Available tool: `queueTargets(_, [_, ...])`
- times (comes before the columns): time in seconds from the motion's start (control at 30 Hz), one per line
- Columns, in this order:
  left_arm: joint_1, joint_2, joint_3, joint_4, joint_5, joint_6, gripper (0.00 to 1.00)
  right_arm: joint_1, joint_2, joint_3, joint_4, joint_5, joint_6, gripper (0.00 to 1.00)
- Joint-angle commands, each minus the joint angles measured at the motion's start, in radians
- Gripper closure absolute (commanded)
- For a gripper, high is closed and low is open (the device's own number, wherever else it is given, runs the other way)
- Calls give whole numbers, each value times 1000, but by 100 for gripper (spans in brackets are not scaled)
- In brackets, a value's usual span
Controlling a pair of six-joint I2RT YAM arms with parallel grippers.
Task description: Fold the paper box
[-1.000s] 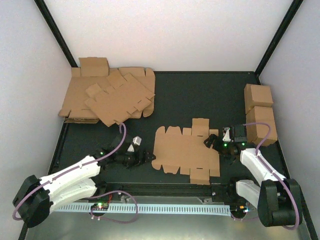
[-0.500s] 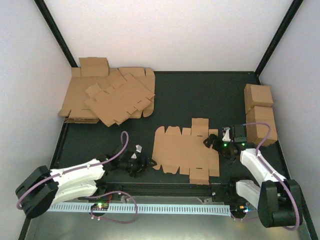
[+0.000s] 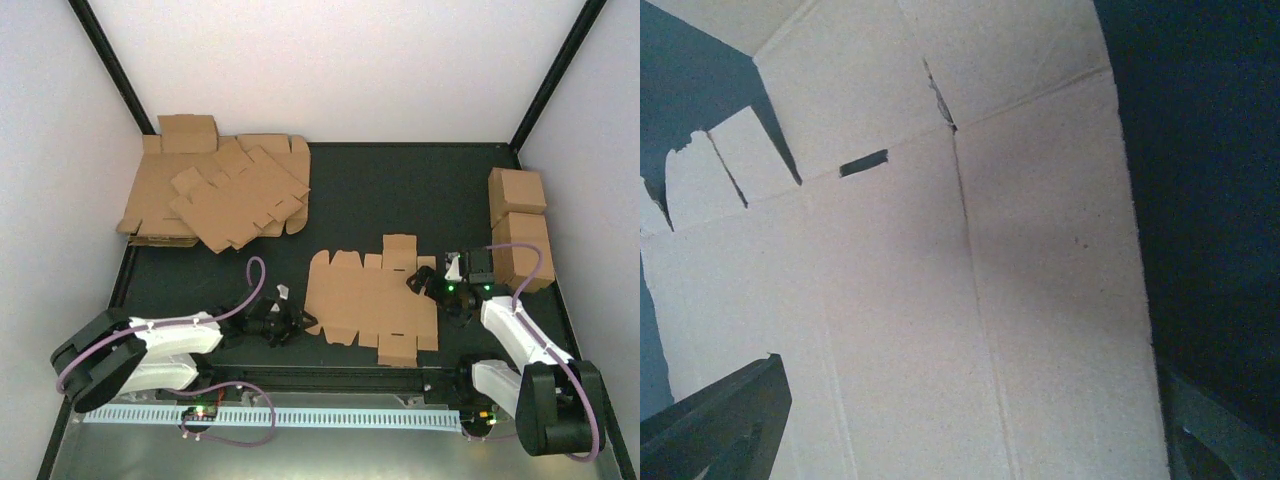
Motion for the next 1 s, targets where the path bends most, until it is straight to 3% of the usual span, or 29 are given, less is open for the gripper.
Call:
queueTargets(0.0, [-4, -34, 63, -25, -63, 47, 60, 4, 1, 40, 0, -14, 4, 0])
queueTargets(0.13, [-4, -144, 103, -176, -175, 117, 81, 5, -2, 39, 4, -16, 6, 0])
queueTargets(0.2, [-2, -193, 95, -185, -205, 144, 97, 5, 2, 38, 10, -21, 4, 0])
queueTargets(0.53, [10, -352, 210, -501, -407, 390, 98, 4, 77, 74, 72, -215, -94, 3])
queueTargets(0.6, [10, -373, 214, -507, -423, 427, 98, 5, 103, 82, 92, -251, -107, 8])
queueTargets(0.97, [11, -386, 199, -489, -400, 486, 98, 33, 287, 151, 136, -257, -153, 13])
